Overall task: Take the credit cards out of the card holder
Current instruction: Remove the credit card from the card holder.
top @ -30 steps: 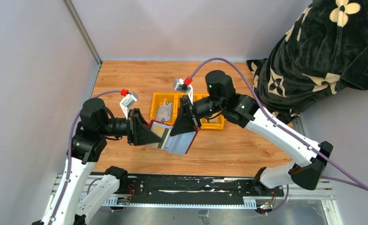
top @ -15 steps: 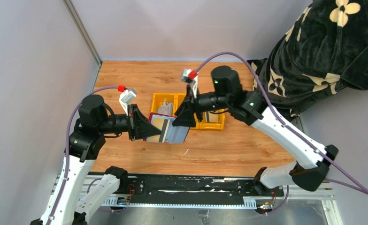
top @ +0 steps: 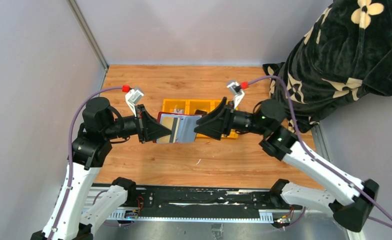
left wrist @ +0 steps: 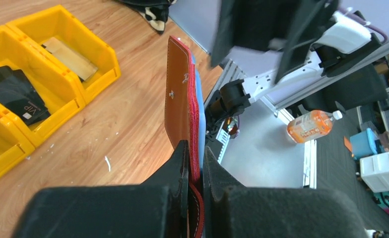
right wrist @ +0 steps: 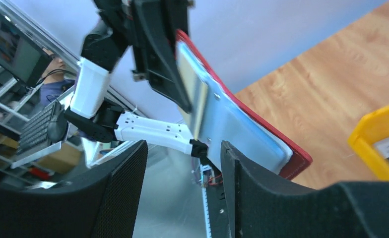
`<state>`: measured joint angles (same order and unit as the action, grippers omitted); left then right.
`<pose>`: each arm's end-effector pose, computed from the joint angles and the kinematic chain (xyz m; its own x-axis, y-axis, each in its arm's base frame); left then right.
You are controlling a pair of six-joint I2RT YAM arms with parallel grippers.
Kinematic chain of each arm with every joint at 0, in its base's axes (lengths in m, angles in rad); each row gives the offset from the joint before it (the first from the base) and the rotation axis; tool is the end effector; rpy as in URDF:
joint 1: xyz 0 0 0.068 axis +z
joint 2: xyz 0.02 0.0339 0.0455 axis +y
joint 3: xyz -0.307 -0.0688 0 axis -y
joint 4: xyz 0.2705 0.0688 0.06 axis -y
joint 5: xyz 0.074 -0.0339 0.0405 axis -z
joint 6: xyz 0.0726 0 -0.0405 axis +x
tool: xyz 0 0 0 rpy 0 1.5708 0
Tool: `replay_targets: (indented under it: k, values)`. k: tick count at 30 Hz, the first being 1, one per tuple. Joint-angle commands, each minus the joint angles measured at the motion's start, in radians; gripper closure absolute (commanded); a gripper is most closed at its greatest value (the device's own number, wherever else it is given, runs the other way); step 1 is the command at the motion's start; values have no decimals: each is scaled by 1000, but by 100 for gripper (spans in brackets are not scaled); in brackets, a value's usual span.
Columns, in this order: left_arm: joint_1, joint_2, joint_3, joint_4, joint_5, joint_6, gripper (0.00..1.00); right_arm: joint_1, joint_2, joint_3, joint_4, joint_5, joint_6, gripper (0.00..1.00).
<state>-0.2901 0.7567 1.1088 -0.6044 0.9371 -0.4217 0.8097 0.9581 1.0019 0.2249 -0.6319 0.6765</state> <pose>0.1206 -0.0970 0.4447 -0.5936 -0.0757 -0.8012 0.7389 0.3432 -0.5799 0.1337 0.2026 0.4716 -0.4689 0.2402 -0.8500 -0.8765 -0.0079 0.4813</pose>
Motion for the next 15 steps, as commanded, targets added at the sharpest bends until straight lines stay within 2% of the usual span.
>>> replay_targets:
  k: [1, 4, 8, 15]
  values:
    - [0, -4, 5, 90, 7, -80, 100, 35, 71, -93, 331, -40, 232, 41]
    - [1, -6, 5, 101, 15, -99, 100, 51, 128, -106, 476, -64, 313, 43]
    - [1, -8, 7, 101, 18, -100, 100, 62, 177, -106, 571, -81, 372, 45]
    - [2, -8, 5, 117, 17, -114, 100, 83, 232, -81, 574, -80, 373, 47]
